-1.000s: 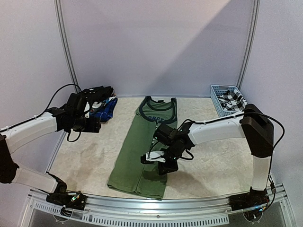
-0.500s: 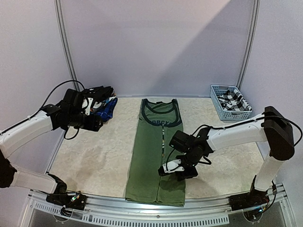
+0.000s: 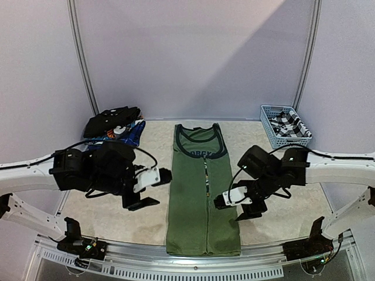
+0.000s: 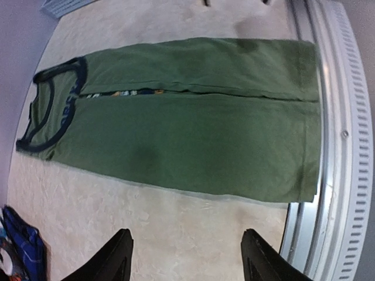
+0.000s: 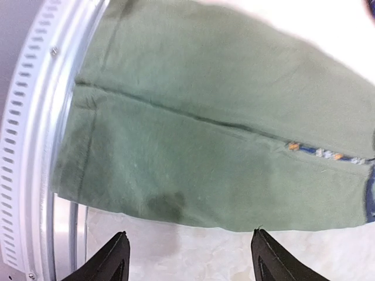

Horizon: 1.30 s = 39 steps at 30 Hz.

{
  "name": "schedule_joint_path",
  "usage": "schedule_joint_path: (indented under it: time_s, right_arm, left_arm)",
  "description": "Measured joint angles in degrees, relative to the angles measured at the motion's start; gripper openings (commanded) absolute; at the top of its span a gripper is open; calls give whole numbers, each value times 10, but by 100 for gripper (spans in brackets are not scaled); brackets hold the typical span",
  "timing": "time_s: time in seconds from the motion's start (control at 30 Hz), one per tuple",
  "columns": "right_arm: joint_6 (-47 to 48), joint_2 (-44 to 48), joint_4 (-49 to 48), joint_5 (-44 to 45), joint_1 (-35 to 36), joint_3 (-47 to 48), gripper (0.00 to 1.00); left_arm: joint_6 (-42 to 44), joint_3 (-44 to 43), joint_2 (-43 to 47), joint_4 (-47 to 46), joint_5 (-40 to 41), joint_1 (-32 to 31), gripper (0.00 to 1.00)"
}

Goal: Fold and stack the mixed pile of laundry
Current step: Rotate the rectangle-folded tank top at the center of the board, then pick up the rectangle-folded tank top from the center of the board.

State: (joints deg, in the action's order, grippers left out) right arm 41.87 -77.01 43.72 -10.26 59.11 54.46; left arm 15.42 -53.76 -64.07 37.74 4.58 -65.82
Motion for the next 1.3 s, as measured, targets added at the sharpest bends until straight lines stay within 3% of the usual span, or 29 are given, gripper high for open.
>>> schedule_joint_path:
  time_s: [0.1,0.23,0.43,0.9,1.13,1.3]
  right_arm:
    - [0,49,6,-25,0,-9,68]
    - [16,76,20,-52,19,-72,66]
    - [37,69,-2,-22,146,-150,63]
    - [88,35,-114,85,250,-178,55]
    - [103,18,-135,114,256,-185,52]
    - [110,14,-140,124,256,-193,51]
  left_arm:
    - [46,16,-9,2,12,-70,60]
    - [100,21,-89,7,41,-154,59]
    - [181,65,-140,-10,87,-229,59]
    - [308,145,-164,-132,144,-261,55]
    - [334,153,-179,-164,152,-266,54]
    - [343,153,-206,-183,155,-274,48]
